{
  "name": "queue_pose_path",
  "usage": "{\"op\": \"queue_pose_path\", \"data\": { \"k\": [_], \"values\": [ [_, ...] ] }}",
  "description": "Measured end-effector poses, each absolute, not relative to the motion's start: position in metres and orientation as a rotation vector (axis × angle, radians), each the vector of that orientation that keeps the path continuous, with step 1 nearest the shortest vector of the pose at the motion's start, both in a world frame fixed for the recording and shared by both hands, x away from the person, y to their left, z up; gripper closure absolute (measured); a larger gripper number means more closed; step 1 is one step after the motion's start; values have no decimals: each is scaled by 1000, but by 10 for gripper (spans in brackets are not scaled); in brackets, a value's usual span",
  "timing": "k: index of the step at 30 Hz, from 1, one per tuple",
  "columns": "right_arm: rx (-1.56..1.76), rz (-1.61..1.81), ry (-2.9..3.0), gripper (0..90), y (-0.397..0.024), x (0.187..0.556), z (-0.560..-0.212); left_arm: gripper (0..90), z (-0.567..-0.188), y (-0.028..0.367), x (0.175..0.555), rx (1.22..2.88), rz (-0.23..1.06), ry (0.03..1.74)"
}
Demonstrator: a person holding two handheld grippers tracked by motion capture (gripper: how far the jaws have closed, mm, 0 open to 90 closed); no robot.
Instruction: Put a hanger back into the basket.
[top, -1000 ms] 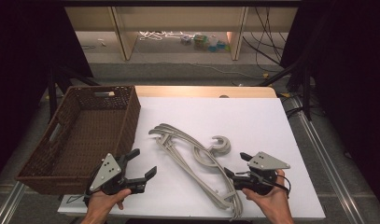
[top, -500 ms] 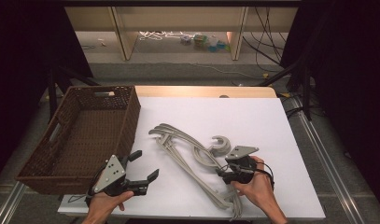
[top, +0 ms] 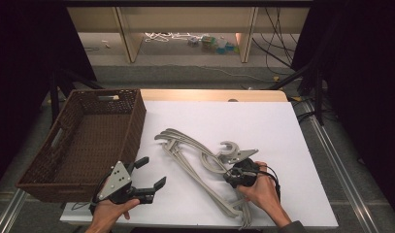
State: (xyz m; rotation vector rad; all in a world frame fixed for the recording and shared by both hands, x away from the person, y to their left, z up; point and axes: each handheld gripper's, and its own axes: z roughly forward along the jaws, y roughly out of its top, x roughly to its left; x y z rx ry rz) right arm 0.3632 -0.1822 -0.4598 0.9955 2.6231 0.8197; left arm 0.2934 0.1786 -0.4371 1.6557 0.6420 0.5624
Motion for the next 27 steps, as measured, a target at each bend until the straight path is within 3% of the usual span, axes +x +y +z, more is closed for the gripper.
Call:
{"op": "queue_pose_path", "data": {
  "k": [9, 22, 27],
  "values": [
    [1001, 790, 2587, 759, -179, 366, -459, 158, -437, 178, 294, 1661, 561, 636],
    [1052, 850, 2538, 818, -180, 361, -443, 158, -436, 178, 293, 1661, 558, 635],
    [918, 871, 2562, 821, -178, 358, -435, 158, -436, 178, 293, 1658, 556, 635]
  ]
}}
